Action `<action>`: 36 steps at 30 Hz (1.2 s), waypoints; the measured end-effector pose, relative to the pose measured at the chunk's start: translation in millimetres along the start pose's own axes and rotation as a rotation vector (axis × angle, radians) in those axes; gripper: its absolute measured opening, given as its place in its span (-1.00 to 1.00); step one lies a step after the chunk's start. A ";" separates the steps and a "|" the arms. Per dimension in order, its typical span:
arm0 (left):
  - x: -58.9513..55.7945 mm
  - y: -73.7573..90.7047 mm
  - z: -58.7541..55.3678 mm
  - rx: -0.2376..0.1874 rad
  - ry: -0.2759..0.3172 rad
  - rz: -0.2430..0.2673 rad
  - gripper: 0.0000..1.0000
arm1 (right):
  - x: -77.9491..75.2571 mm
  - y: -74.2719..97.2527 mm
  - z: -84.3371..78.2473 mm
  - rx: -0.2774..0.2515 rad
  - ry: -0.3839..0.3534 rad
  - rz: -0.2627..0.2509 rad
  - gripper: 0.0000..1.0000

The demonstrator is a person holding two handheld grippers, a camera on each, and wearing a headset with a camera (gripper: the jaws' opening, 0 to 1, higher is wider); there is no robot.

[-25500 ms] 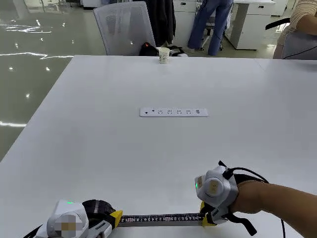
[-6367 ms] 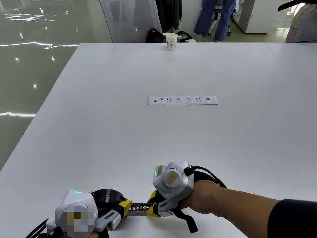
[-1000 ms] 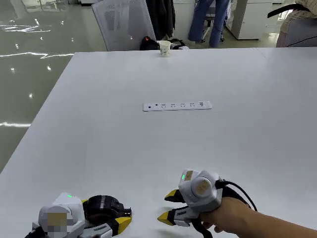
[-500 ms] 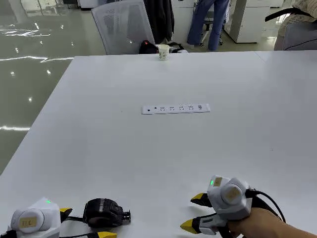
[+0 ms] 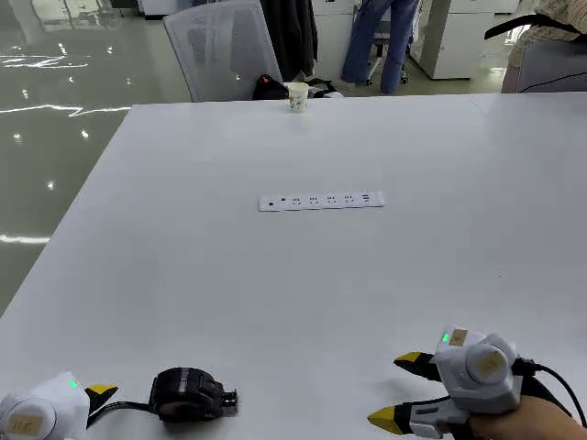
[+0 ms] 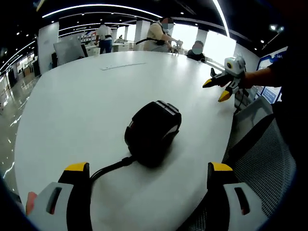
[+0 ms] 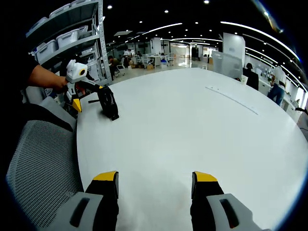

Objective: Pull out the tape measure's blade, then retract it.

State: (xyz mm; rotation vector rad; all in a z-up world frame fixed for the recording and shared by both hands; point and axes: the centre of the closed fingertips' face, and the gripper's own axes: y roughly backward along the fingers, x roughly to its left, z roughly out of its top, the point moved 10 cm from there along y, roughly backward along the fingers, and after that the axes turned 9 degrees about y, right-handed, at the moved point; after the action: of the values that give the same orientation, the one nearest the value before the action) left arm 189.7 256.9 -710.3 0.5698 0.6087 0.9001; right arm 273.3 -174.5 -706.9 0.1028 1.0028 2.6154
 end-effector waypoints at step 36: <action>15.6 32.5 8.5 -0.010 0.042 -0.021 0.98 | -8.8 87.0 -53.8 0.008 -0.097 -0.044 0.98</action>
State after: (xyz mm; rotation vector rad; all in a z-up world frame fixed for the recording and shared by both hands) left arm 185.6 284.6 -686.2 0.5358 0.6467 0.8962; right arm 246.9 -272.1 -689.2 0.2048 0.9713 2.5403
